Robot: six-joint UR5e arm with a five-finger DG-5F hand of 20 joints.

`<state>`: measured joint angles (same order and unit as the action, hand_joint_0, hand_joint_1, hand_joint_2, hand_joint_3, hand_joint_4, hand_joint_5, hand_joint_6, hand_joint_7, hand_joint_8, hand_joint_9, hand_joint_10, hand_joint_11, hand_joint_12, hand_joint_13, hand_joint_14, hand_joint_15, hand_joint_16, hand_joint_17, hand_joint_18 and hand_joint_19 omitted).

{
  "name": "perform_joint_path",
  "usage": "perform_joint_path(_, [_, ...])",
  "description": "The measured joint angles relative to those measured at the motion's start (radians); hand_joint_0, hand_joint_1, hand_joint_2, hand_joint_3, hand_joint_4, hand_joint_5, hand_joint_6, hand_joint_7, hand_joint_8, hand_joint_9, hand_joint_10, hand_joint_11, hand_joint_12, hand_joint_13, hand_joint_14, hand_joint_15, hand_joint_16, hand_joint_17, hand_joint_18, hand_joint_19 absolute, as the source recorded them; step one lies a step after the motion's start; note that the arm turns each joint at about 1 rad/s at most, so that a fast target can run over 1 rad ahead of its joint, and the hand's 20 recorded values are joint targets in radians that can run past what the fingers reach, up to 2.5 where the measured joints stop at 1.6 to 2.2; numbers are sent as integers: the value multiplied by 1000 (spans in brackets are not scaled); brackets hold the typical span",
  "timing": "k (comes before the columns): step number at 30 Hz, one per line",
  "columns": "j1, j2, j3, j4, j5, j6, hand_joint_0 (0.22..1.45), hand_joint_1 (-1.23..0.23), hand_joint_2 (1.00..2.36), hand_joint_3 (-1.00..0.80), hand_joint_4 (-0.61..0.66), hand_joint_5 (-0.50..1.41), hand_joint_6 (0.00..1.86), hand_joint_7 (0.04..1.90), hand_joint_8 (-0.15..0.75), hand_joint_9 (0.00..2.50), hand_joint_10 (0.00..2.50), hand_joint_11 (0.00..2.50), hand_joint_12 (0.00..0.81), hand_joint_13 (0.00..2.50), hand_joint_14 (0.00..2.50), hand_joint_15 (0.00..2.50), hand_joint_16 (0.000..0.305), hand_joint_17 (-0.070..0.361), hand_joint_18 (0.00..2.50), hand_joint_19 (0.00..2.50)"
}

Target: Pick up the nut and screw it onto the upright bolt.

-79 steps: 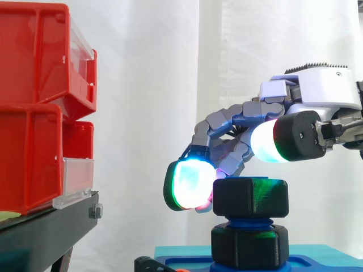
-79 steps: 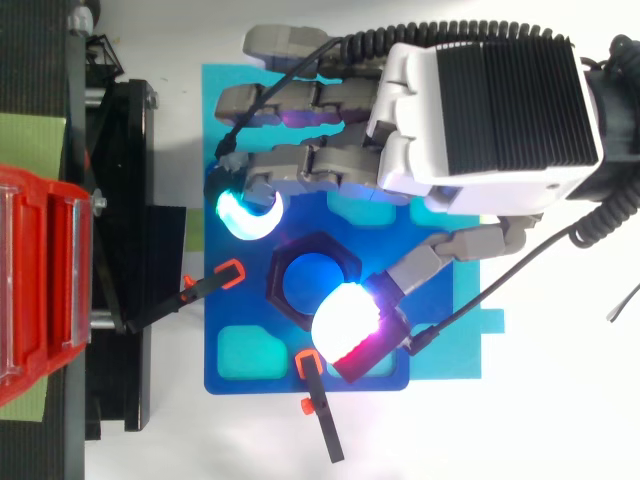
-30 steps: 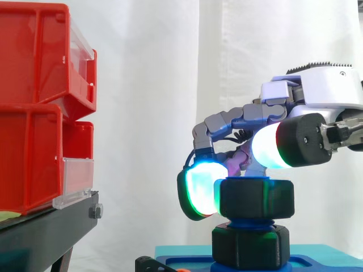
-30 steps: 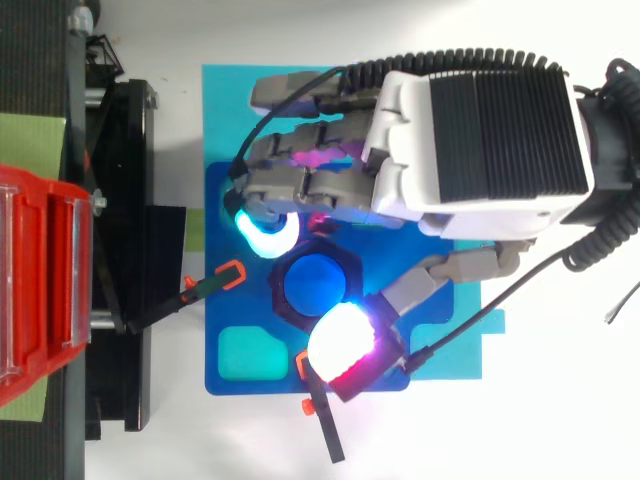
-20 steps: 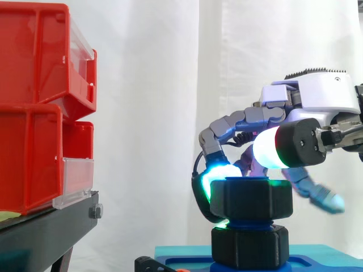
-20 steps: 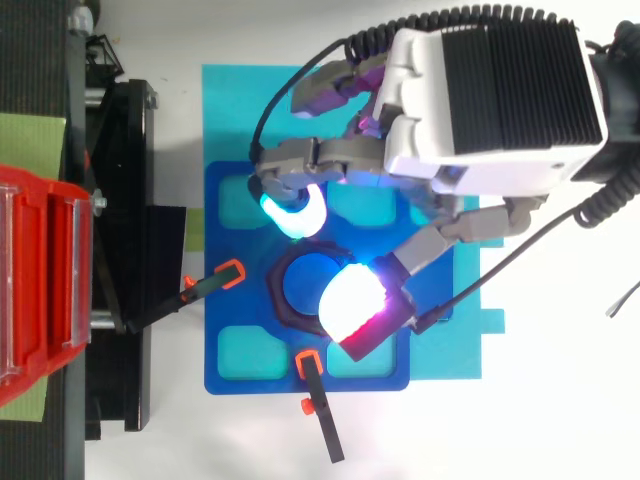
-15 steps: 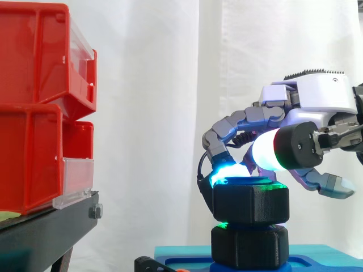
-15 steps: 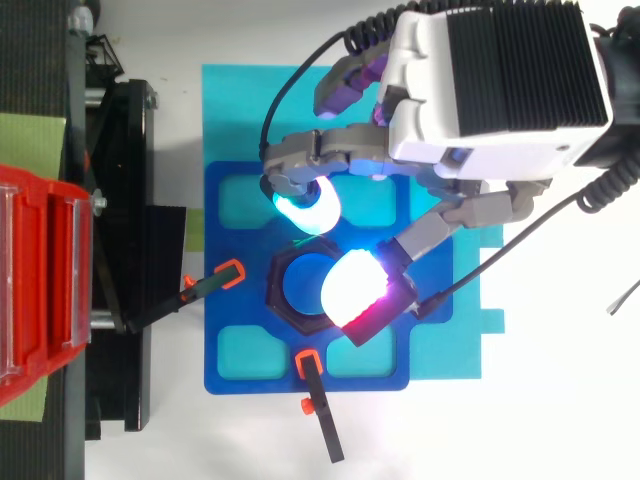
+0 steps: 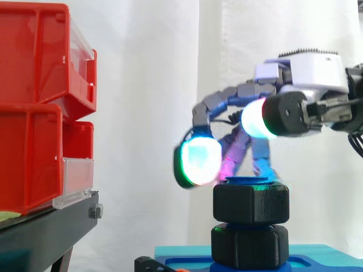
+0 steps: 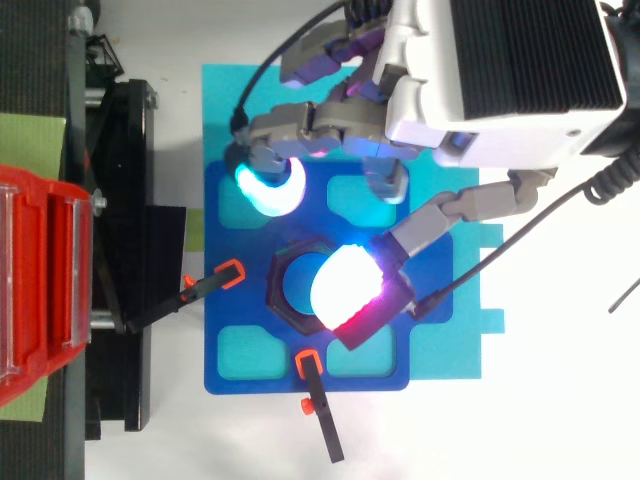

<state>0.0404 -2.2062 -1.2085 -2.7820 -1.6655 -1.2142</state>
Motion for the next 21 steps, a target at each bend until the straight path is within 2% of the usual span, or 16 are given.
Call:
perform_joint_path(3, [5, 0, 18, -12, -2, -6, 465, -411, 1000, -500, 156, -123, 502, 700, 258, 1052, 0, 33, 316, 594, 0, 3, 39, 88, 359, 132])
perform_joint_path(8, [14, -1, 28, -17, -1, -11, 446, -397, 1000, -500, 135, -135, 501, 625, 222, 701, 0, 0, 322, 281, 0, 0, 43, 96, 0, 0])
perform_joint_path(14, [35, -1, 28, -17, 11, -11, 426, -338, 1000, -500, 128, -140, 501, 569, 171, 421, 0, 0, 327, 0, 0, 0, 46, 105, 0, 0])
perform_joint_path(16, [44, -2, 25, -19, 21, -11, 418, -314, 1000, -500, 111, -153, 500, 545, 148, 306, 0, 0, 326, 0, 0, 0, 48, 107, 0, 0])
perform_joint_path(21, [57, -1, -4, -18, 39, -10, 409, -290, 1000, -500, 112, -172, 500, 530, 132, 210, 0, 0, 324, 0, 0, 0, 50, 112, 0, 0])
